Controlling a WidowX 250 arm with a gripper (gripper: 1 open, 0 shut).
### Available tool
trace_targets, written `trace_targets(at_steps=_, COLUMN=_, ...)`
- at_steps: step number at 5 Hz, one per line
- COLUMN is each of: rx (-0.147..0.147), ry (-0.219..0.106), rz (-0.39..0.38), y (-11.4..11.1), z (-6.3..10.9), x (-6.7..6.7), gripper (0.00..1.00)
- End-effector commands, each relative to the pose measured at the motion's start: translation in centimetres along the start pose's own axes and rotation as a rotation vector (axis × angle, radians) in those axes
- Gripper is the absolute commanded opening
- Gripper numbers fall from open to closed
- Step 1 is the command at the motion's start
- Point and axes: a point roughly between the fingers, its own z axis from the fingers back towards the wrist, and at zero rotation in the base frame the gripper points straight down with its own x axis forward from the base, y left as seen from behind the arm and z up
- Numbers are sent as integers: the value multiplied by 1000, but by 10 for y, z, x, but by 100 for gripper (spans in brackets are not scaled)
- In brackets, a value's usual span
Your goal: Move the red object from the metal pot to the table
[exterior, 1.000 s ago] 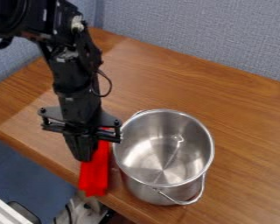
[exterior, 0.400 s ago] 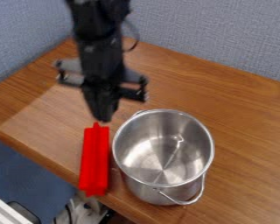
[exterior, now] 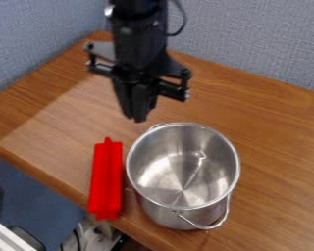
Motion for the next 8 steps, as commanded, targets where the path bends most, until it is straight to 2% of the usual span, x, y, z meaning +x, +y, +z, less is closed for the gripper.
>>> trace_targets(at_steps=1, rx=13, ry=-22, rz=-1, y=14, z=-6, x=-11, gripper=100)
trace_targets(at_steps=2, rx=13, ry=-21, rz=4, y=21, z=-16, x=-23, gripper=100)
trace_targets(at_steps=3, rx=27, ry=-11, rz=20, y=24, z=-29, x=-28, gripper=100)
trace_targets(at_steps=4, rx=48, ry=16, rz=39, y=27, z=-44, x=-31, gripper=100)
trace_targets(at_steps=5, rx=60, ry=40, rz=53, y=26, z=-56, x=-31, gripper=0)
trace_targets(at_steps=6, rx=61, ry=47, rz=60, y=25, z=-61, x=-31, gripper=0)
trace_targets(at_steps=7, rx=74, ry=25, rz=50, y=22, z=-49, x=-27, gripper=0)
trace_targets(at_steps=8, rx=93, ry=-26, rz=26, y=15, z=-24, x=-13, gripper=0)
